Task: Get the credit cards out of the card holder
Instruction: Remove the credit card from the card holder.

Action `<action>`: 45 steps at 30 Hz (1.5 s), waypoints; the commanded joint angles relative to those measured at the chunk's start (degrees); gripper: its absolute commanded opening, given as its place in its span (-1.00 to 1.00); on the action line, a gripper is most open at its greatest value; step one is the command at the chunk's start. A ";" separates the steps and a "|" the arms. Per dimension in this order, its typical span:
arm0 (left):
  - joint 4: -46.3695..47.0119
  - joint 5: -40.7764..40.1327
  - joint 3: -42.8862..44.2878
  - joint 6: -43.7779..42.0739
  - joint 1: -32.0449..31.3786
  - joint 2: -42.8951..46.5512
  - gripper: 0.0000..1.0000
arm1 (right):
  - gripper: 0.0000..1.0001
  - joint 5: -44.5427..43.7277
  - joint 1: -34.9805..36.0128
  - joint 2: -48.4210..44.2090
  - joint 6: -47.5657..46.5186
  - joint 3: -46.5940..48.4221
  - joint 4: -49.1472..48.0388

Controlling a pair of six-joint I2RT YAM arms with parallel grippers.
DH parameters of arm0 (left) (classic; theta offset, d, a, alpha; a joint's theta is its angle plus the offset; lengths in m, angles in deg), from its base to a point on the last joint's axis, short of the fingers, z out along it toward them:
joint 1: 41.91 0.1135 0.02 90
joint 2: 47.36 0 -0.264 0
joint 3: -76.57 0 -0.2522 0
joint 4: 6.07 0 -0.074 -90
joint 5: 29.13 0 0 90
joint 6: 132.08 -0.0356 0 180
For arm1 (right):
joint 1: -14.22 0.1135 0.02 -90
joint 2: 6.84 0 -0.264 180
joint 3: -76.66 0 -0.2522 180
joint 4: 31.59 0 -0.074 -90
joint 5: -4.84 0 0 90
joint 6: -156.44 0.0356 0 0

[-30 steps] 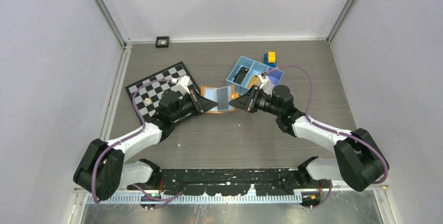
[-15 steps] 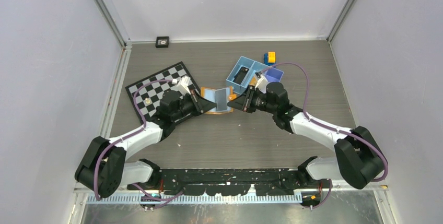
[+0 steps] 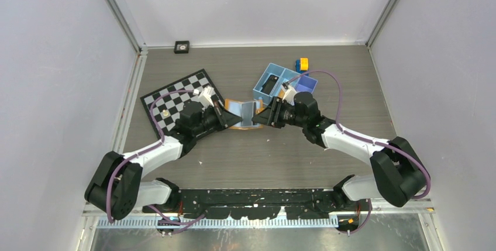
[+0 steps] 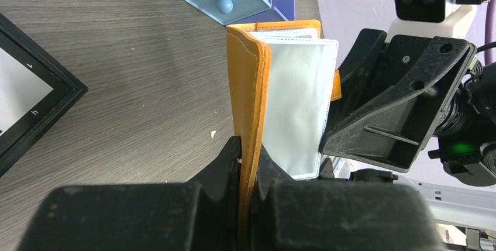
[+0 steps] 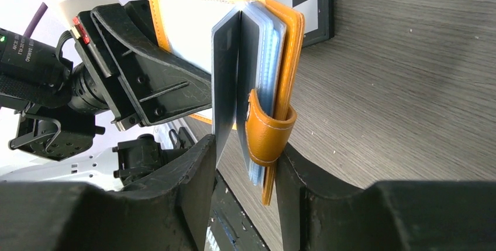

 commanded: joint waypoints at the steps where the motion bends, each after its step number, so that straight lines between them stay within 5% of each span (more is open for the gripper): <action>1: 5.25 4.26 3.54 -0.17 -1.14 0.12 -1.00 | -0.08 0.82 1.04 0.39 -0.61 2.15 -1.50; 11: 4.24 6.48 6.84 -2.32 -4.66 -3.26 -1.00 | 0.16 1.02 1.96 0.47 -1.22 2.36 -1.90; 33: 10.54 11.49 7.58 2.48 -5.19 -8.80 -1.00 | 0.25 -1.51 2.19 -0.67 -1.87 2.55 0.88; 45: 26.30 17.32 6.67 13.93 -3.93 -17.55 -1.00 | 0.25 -3.60 2.12 -3.85 -1.75 1.16 0.24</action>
